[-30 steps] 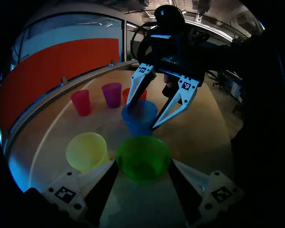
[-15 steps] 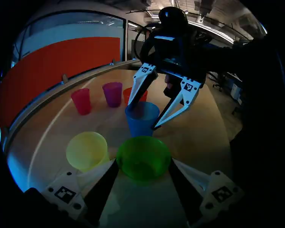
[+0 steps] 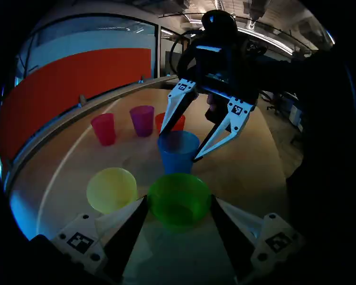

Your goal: Pour water

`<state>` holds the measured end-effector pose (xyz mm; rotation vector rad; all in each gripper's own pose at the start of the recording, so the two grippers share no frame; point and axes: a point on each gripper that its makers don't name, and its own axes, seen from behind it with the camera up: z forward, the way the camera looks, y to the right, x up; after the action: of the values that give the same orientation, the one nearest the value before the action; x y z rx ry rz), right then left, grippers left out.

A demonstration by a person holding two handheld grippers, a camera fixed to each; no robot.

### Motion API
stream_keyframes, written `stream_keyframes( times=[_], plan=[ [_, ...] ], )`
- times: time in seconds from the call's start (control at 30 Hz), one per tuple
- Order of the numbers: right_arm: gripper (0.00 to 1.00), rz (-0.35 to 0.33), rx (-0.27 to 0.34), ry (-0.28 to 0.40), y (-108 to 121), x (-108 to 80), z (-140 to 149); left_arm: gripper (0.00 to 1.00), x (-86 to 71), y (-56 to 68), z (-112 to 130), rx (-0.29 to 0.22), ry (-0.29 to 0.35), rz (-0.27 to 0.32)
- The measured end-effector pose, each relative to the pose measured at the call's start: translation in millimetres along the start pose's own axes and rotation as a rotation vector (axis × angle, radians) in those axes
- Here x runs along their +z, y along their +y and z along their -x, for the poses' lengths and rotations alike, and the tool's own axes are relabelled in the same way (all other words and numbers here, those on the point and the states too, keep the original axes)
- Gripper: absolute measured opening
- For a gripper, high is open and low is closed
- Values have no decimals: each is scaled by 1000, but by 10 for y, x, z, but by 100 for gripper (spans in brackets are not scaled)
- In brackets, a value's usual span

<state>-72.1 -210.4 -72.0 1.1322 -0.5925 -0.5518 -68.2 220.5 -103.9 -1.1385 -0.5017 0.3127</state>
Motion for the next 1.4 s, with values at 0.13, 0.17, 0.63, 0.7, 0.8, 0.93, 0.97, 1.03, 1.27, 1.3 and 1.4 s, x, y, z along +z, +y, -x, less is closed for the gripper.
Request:
stream_keyframes(
  times=[0.13, 0.17, 0.63, 0.7, 0.8, 0.93, 0.97, 1.03, 1.27, 1.3, 1.4],
  plan=[
    [99, 2, -9, 4, 2, -23, -34, 91, -16, -10, -15, 7, -1, -7],
    [99, 3, -12, 5, 5, -28, -44, 91, -19, -13, -19, 7, -2, -9],
    [100, 11, -35, 18, 18, -70, -138, 91, -37, -35, -62, -7, 7, -22],
    [99, 12, -36, 18, 19, -74, -146, 91, -39, -44, -71, -11, 9, -25],
    [99, 14, -39, 19, 24, -75, -151, 91, -40, -50, -78, -15, 13, -26],
    [99, 13, -42, 19, 23, -76, -155, 91, -36, -44, -86, -11, 16, -26],
    [100, 13, -43, 19, 23, -76, -157, 91, -36, -45, -90, -10, 16, -26],
    [100, 13, -44, 19, 24, -77, -158, 91, -37, -48, -96, -9, 17, -28],
    [100, 15, -50, 18, 24, -76, -163, 91, -56, -60, -110, -2, 19, -35],
    [100, 16, -51, 19, 24, -76, -164, 91, -58, -61, -112, 0, 20, -36],
    [100, 15, -51, 19, 22, -79, -169, 91, -62, -54, -116, 7, 20, -37]
  ],
)
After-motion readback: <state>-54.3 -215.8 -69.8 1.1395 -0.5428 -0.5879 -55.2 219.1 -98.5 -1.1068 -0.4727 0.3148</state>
